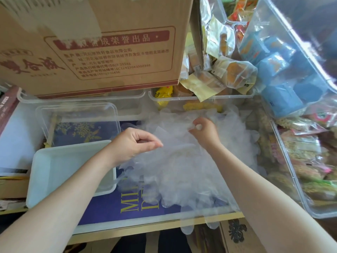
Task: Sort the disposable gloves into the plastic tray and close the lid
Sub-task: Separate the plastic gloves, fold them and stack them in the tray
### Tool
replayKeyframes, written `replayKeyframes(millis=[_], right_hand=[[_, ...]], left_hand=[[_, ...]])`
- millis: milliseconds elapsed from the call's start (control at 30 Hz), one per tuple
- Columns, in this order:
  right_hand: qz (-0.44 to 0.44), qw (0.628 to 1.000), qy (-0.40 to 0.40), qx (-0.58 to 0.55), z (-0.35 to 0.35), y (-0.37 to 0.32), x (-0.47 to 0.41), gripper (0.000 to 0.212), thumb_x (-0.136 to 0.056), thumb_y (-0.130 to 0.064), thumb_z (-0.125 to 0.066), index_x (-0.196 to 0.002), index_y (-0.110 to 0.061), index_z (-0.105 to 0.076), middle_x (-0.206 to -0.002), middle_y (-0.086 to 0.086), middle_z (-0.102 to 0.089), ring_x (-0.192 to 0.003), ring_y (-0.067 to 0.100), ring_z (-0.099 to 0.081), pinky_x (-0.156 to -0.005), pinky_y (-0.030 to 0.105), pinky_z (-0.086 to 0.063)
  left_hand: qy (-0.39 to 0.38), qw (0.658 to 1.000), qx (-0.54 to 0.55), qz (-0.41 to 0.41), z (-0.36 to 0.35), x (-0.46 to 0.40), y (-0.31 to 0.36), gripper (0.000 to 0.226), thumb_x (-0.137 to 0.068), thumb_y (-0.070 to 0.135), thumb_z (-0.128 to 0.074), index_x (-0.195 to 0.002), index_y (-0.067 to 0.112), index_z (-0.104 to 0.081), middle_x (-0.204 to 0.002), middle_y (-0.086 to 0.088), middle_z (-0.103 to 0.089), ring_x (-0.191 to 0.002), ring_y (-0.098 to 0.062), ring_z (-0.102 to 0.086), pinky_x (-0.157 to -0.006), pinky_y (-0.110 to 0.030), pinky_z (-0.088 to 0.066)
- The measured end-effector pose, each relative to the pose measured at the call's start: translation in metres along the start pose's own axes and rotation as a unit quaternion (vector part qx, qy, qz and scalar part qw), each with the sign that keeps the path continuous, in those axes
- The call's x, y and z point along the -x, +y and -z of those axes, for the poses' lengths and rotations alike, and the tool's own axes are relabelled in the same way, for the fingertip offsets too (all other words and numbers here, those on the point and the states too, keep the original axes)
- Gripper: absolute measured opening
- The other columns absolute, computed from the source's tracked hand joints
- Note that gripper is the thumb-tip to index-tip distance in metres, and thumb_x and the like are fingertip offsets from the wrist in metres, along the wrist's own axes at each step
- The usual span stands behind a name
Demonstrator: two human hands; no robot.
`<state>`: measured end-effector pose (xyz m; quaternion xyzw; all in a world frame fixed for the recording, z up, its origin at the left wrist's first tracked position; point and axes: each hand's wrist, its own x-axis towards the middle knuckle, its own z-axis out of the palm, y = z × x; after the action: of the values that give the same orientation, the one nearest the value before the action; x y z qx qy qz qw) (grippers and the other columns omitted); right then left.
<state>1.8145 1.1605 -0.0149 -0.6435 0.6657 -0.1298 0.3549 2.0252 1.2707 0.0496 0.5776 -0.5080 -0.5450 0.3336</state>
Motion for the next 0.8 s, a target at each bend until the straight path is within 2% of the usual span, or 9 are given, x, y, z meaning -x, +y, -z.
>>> replayKeyframes(millis=[67,133,200,267,367,467,600,733,800], right_hand=[[0.030,0.998,0.005,-0.046,0.011,-0.006,0.006,0.015,-0.082,-0.015,-0.065,-0.082,-0.015,-0.050,-0.088,0.002,-0.054,-0.083,0.022,-0.048,-0.058,0.028,-0.033],[0.061,0.998,0.011,-0.033,0.024,-0.012,0.011,0.015,-0.083,-0.015,-0.065,-0.089,-0.012,-0.052,-0.087,0.001,-0.052,-0.079,0.022,-0.047,-0.057,0.026,-0.035],[0.116,0.992,0.033,0.040,0.033,-0.016,0.016,0.019,-0.085,-0.017,-0.064,-0.098,-0.006,-0.057,-0.091,0.006,-0.051,-0.083,0.027,-0.050,-0.062,0.031,-0.039],[0.167,0.979,0.054,0.107,0.039,-0.019,0.022,0.019,-0.089,-0.018,-0.058,-0.096,0.000,-0.058,-0.097,0.012,-0.050,-0.085,0.032,-0.051,-0.065,0.036,-0.042],[0.213,0.957,0.037,0.195,0.044,-0.024,0.034,0.023,-0.094,-0.018,-0.047,-0.109,-0.004,-0.056,-0.114,0.013,-0.051,-0.104,0.035,-0.048,-0.079,0.038,-0.039],[0.185,0.970,0.043,0.150,0.048,-0.031,0.049,0.027,-0.097,-0.018,-0.042,-0.121,-0.007,-0.046,-0.110,0.017,-0.060,-0.098,0.038,-0.055,-0.075,0.040,-0.044],[0.110,0.983,0.095,0.111,0.054,-0.041,0.061,0.020,-0.097,-0.026,-0.046,-0.106,-0.008,-0.047,-0.097,0.015,-0.062,-0.087,0.036,-0.054,-0.068,0.039,-0.045],[0.060,0.990,0.100,0.084,0.058,-0.039,0.049,0.026,-0.094,-0.031,-0.053,-0.093,-0.006,-0.060,-0.090,0.010,-0.061,-0.083,0.033,-0.054,-0.063,0.031,-0.039],[0.028,0.991,0.100,0.082,0.060,-0.035,0.041,0.032,-0.095,-0.031,-0.051,-0.078,-0.005,-0.058,-0.081,0.011,-0.057,-0.075,0.033,-0.052,-0.059,0.030,-0.034]], left_hand=[[-0.018,1.000,0.021,-0.010,-0.001,0.001,0.010,0.020,-0.074,0.016,-0.068,-0.065,0.033,-0.076,-0.071,0.010,-0.072,-0.069,0.003,-0.061,-0.067,-0.009,-0.045],[-0.018,1.000,0.012,-0.017,0.000,0.000,0.015,0.019,-0.075,0.019,-0.069,-0.067,0.035,-0.075,-0.072,0.012,-0.072,-0.070,0.003,-0.061,-0.069,-0.009,-0.045],[0.000,0.999,-0.036,-0.021,0.002,-0.003,0.017,0.027,-0.080,0.014,-0.069,-0.067,0.038,-0.073,-0.071,0.016,-0.070,-0.070,0.004,-0.060,-0.068,-0.009,-0.044],[0.025,0.994,-0.107,-0.029,0.004,-0.004,0.016,0.028,-0.083,0.013,-0.069,-0.065,0.035,-0.070,-0.071,0.021,-0.067,-0.068,0.004,-0.058,-0.068,-0.009,-0.043],[0.073,0.978,-0.188,-0.055,0.006,-0.001,0.015,0.031,-0.084,0.009,-0.067,-0.070,0.037,-0.062,-0.074,0.031,-0.062,-0.071,0.006,-0.058,-0.068,-0.006,-0.041],[0.126,0.961,-0.230,-0.087,0.008,0.006,0.017,0.022,-0.085,0.008,-0.066,-0.076,0.029,-0.066,-0.072,0.032,-0.063,-0.070,0.007,-0.056,-0.067,-0.005,-0.039],[0.120,0.939,-0.288,-0.144,0.006,0.019,0.025,0.009,-0.086,0.009,-0.065,-0.086,0.013,-0.074,-0.080,0.011,-0.067,-0.079,0.000,-0.057,-0.070,-0.008,-0.038],[0.085,0.940,-0.291,-0.154,0.005,0.025,0.026,0.009,-0.085,0.010,-0.066,-0.085,0.013,-0.075,-0.077,0.021,-0.062,-0.078,0.012,-0.056,-0.070,-0.003,-0.037],[0.077,0.941,-0.293,-0.149,0.004,0.025,0.027,0.009,-0.084,0.011,-0.067,-0.083,0.013,-0.075,-0.076,0.023,-0.061,-0.077,0.013,-0.056,-0.069,-0.003,-0.037]])
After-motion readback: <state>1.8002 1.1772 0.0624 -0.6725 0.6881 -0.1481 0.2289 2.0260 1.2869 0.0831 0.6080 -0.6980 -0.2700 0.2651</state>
